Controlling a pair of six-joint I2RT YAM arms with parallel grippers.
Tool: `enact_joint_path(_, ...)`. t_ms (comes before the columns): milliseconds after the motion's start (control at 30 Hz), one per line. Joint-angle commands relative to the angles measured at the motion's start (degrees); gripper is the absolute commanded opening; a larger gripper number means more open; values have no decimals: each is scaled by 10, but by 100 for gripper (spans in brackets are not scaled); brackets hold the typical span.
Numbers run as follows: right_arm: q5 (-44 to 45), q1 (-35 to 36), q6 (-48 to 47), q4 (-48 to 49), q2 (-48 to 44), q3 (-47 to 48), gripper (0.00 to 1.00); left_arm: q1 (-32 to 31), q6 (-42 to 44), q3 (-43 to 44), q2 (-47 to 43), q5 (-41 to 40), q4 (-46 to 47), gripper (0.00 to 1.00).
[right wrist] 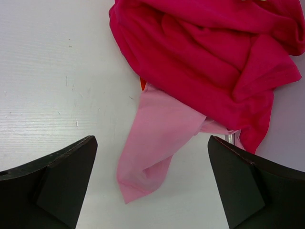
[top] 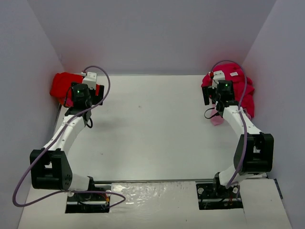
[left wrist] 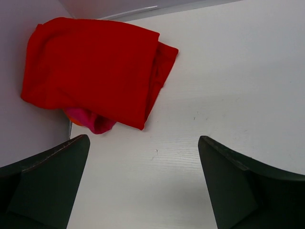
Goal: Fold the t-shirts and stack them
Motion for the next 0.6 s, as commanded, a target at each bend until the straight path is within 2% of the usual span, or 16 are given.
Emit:
enact_joint_path(0, -3, -1, -7, 17, -25, 9, 100, 13, -11, 59, -40, 6, -102, 97)
enact_joint_path(133, 0, -1, -26, 22, -52, 16, 100, 22, -5, 105, -51, 73, -176, 97)
enact_joint_path(267, 81, -1, -50, 21, -49, 47, 100, 24, 8, 135, -54, 107, -219, 97)
enact_joint_path(367, 109, -19, -63, 19, -41, 67, 100, 26, 0, 149, -57, 124, -231, 97)
enact_joint_path(567, 83, -46, -41, -14, -38, 95, 100, 26, -21, 163, -56, 145, -228, 97)
